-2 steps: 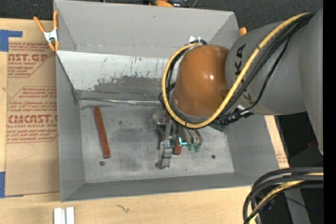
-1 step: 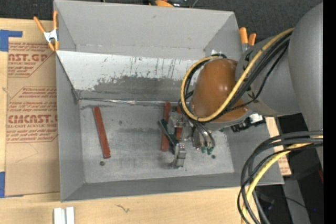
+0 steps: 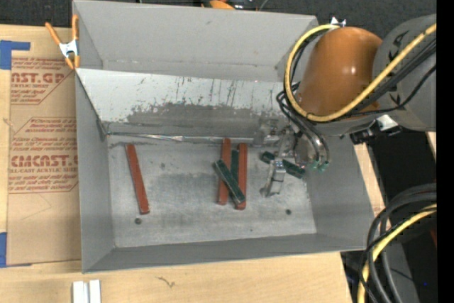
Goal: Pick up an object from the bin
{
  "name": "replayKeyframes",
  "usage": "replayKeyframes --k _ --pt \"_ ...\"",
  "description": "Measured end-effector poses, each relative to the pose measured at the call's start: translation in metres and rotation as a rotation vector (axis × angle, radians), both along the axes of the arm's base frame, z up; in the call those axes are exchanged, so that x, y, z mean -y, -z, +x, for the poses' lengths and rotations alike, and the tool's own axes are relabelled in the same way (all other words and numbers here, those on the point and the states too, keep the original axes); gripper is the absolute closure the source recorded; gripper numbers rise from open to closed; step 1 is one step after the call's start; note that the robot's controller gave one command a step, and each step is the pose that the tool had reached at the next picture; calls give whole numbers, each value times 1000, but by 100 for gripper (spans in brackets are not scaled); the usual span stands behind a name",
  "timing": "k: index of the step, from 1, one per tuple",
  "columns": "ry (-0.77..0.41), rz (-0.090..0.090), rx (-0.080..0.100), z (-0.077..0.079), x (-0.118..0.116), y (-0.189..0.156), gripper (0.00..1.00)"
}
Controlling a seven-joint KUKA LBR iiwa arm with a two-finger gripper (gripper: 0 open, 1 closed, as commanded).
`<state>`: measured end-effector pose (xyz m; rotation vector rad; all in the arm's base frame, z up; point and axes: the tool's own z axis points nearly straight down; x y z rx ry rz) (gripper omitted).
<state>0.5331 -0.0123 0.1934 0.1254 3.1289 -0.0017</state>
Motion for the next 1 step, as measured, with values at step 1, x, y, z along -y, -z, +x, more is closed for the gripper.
replayKeyframes --k 1 --pt "-385 1 -11 36 -64 110 0"
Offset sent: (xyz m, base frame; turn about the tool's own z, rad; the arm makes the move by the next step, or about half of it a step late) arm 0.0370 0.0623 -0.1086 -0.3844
